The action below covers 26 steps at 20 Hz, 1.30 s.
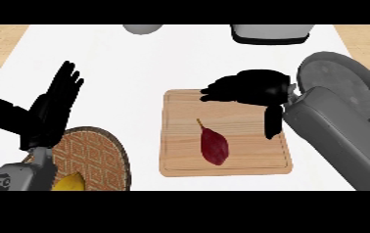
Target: Pick the pear from the cutting board and place it in the pan
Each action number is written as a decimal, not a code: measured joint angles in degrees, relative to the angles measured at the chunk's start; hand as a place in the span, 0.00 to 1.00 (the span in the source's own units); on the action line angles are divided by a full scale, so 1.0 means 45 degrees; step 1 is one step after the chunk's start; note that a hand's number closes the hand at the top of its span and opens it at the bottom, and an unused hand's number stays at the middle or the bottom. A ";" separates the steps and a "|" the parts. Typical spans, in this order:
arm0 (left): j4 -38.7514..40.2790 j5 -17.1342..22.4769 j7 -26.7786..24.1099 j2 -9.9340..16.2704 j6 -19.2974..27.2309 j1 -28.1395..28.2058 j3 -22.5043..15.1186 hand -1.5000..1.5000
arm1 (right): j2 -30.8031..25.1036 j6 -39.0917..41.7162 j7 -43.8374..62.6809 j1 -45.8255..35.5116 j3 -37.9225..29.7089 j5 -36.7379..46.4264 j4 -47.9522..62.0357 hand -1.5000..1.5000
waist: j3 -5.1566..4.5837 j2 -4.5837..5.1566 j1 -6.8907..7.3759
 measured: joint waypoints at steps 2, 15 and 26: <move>0.0304 -0.0027 -0.0121 -0.0058 -0.0184 -0.0108 0.0148 0.50 | 0.0368 0.0269 0.0333 0.0254 -0.0290 0.0091 -0.0474 0.00 | 0.0001 0.0004 -0.0011; 0.0203 -0.0671 0.0014 -0.0645 -0.0439 -0.0120 0.0415 0.50 | 0.2643 0.1012 0.2010 0.1207 -0.0669 0.2500 -0.0833 0.00 | 0.0001 0.0022 0.0050; 0.0000 -0.1162 0.0222 -0.1037 -0.0681 -0.0113 0.0651 0.50 | 0.3819 0.0620 0.0877 0.1506 -0.0871 0.4481 0.0741 0.00 | 0.0003 0.0030 0.0067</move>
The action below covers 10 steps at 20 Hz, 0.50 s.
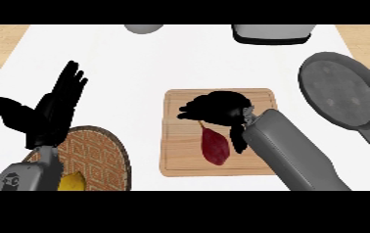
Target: Pick the pear from the cutting board and place it in the pan
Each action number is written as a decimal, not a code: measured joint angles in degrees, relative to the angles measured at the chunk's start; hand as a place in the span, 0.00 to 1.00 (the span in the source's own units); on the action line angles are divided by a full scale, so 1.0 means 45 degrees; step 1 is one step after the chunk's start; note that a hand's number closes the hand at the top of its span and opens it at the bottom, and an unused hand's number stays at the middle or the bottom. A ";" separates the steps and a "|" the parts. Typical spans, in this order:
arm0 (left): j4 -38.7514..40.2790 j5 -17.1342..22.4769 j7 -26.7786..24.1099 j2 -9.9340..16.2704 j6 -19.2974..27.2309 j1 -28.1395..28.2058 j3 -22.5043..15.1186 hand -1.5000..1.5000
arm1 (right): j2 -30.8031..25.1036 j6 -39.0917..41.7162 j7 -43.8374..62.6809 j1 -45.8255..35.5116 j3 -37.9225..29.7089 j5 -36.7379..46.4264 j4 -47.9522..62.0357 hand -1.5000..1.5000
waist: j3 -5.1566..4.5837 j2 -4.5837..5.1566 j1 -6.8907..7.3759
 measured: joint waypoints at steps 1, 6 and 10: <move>0.0026 -0.0044 0.0094 -0.0034 0.0018 -0.0149 0.0040 0.50 | 0.0146 -0.0027 -0.0037 0.0078 0.0002 0.0170 0.0073 0.00 | -0.0001 -0.0002 -0.0009; -0.0040 -0.0097 0.0114 -0.0060 -0.0275 0.0013 0.0311 0.50 | 0.0643 -0.0413 -0.0652 0.0011 -0.0479 0.0803 0.1028 0.00 | 0.0000 0.0000 -0.0002; -0.0039 -0.0382 0.0103 -0.0397 -0.0178 -0.0040 0.0206 0.50 | 0.1210 -0.0665 -0.0832 0.0139 -0.0638 0.1287 0.1578 0.00 | -0.0001 -0.0002 -0.0007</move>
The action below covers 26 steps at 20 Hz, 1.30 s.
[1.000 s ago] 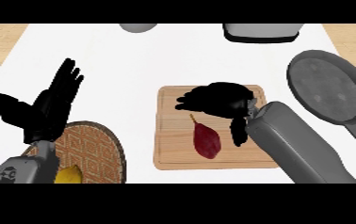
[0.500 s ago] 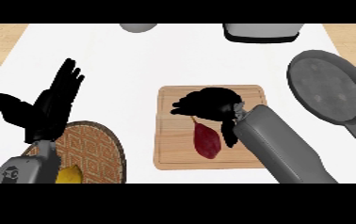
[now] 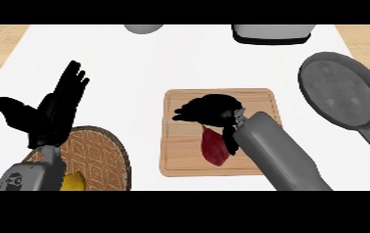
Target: Pick the pear from the cutting board and place it in the pan
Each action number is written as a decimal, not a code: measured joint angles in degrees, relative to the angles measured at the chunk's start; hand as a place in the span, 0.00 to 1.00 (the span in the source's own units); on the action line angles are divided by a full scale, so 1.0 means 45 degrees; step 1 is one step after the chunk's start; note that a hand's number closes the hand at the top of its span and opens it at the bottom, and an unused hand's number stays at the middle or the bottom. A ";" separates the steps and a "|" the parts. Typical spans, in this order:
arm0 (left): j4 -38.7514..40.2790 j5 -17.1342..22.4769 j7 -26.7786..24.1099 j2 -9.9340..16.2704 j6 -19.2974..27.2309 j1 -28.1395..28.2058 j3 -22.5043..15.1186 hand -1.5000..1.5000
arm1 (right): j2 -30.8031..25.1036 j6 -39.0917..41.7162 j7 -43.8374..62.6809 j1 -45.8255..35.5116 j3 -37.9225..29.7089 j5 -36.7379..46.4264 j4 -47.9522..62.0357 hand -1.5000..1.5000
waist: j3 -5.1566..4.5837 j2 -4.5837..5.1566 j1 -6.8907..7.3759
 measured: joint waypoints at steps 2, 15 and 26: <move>0.0028 0.0088 0.0049 0.0027 -0.0177 0.0047 0.0138 0.50 | 0.0284 -0.0091 -0.0058 0.0055 -0.0010 0.0262 0.0345 0.00 | -0.0004 -0.0005 0.0002; -0.0098 -0.0072 0.0158 -0.0171 -0.0466 -0.0006 0.0392 0.50 | 0.1057 -0.1208 -0.1555 0.0320 -0.0044 0.1047 0.1273 1.00 | -0.0078 -0.0100 -0.0039; 0.0373 -0.0192 -0.0009 -0.0167 -0.0509 -0.0163 0.0769 0.50 | 0.0982 -0.2613 -0.0380 0.0838 -0.1993 0.0881 0.0631 1.00 | -0.0029 -0.0108 -0.0292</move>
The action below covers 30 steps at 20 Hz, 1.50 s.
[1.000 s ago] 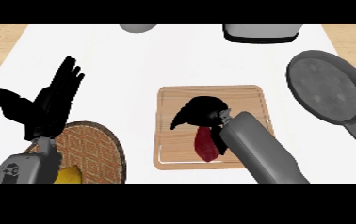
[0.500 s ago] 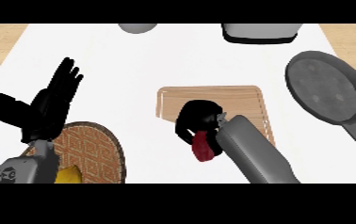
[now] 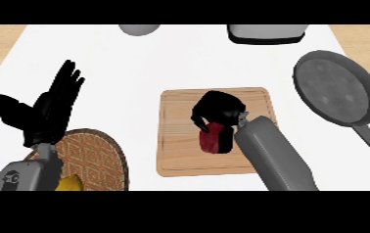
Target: Pick the pear from the cutting board and place it in the pan
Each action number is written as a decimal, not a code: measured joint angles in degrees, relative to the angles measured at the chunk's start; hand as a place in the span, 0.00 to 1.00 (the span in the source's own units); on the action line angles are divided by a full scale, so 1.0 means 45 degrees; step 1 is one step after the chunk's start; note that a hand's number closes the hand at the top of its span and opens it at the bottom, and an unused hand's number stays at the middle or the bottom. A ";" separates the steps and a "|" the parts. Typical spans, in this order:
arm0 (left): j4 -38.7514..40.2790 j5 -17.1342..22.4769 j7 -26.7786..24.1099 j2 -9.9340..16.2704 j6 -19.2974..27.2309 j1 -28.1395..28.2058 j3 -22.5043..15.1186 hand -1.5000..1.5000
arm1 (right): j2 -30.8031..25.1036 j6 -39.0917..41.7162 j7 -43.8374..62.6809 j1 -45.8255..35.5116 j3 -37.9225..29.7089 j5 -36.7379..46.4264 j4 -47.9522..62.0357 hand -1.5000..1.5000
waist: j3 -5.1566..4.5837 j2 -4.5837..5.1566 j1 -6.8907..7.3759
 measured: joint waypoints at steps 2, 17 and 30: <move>-0.0015 -0.0006 0.0016 0.0035 0.0110 0.0150 0.0144 0.50 | -0.0378 -0.0505 0.1493 0.0260 -0.0831 0.0249 -0.0310 1.00 | 0.0002 -0.0091 -0.0293; -0.0037 0.0055 -0.0163 0.0109 -0.0057 0.0433 0.0309 0.50 | -0.1336 -0.0108 0.9617 0.1771 -0.2733 0.2434 -0.9858 1.00 | 0.0007 -0.0125 -0.0387; -0.0209 -0.0133 -0.0034 -0.0204 -0.0203 0.0168 -0.0001 0.50 | -0.2859 0.0078 0.9475 0.1660 -0.7232 0.0666 -1.0611 1.00 | 0.0032 0.0094 0.0192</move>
